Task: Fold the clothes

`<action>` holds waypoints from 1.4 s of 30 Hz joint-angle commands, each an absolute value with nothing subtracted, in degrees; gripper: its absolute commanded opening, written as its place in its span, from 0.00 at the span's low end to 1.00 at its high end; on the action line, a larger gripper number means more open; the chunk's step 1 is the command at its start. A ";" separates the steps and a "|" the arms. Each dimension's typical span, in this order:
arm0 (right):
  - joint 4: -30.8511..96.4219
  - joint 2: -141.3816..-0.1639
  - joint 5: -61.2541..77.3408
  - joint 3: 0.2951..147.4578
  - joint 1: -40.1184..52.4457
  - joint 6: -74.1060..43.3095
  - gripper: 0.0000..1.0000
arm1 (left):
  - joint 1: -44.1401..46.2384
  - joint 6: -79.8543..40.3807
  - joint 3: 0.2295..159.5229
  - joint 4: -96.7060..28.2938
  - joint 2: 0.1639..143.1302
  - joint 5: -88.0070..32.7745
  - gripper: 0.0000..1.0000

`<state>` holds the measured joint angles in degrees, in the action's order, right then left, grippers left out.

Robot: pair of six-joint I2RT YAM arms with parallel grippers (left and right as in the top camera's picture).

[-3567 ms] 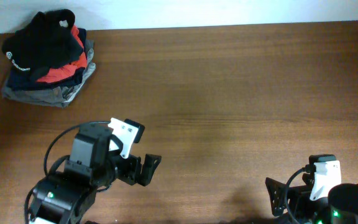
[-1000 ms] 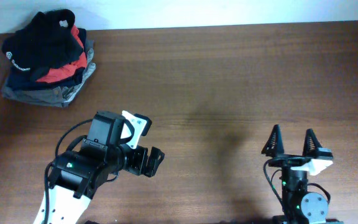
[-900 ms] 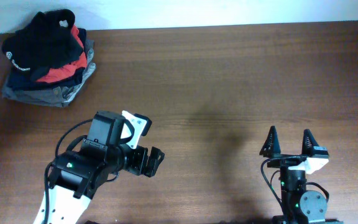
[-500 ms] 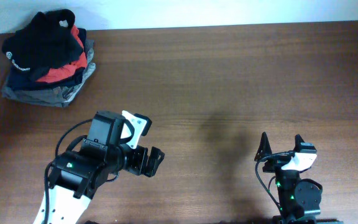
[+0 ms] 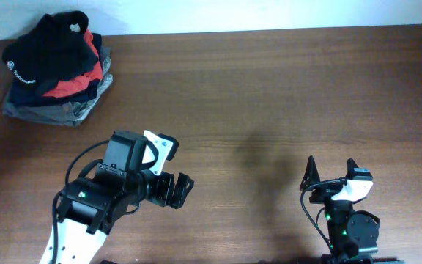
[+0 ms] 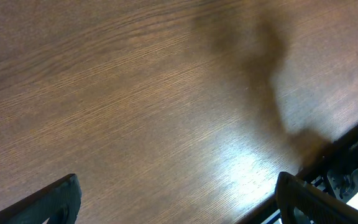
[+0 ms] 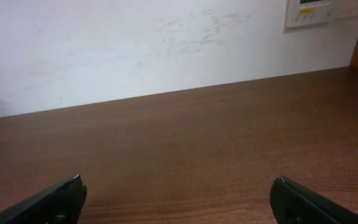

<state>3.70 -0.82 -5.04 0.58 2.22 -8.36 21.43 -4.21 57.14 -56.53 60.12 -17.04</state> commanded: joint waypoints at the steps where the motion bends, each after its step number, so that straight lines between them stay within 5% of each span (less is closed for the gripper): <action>1: 4.29 -0.21 -4.71 0.32 1.85 -7.92 0.99 | 21.65 -4.73 57.04 -56.58 60.27 -16.67 0.99; 17: 4.29 -0.21 -4.71 0.32 1.85 -7.92 0.99 | 21.47 -4.71 57.04 -57.76 59.88 -16.40 0.99; 26: 4.29 -0.21 -4.71 0.32 1.85 -7.92 0.99 | 16.88 -1.15 51.77 -53.25 46.17 -14.92 0.99; 42: 4.29 -0.21 -4.71 0.32 1.85 -7.92 0.99 | 5.78 11.68 17.91 -12.32 18.57 -14.96 0.99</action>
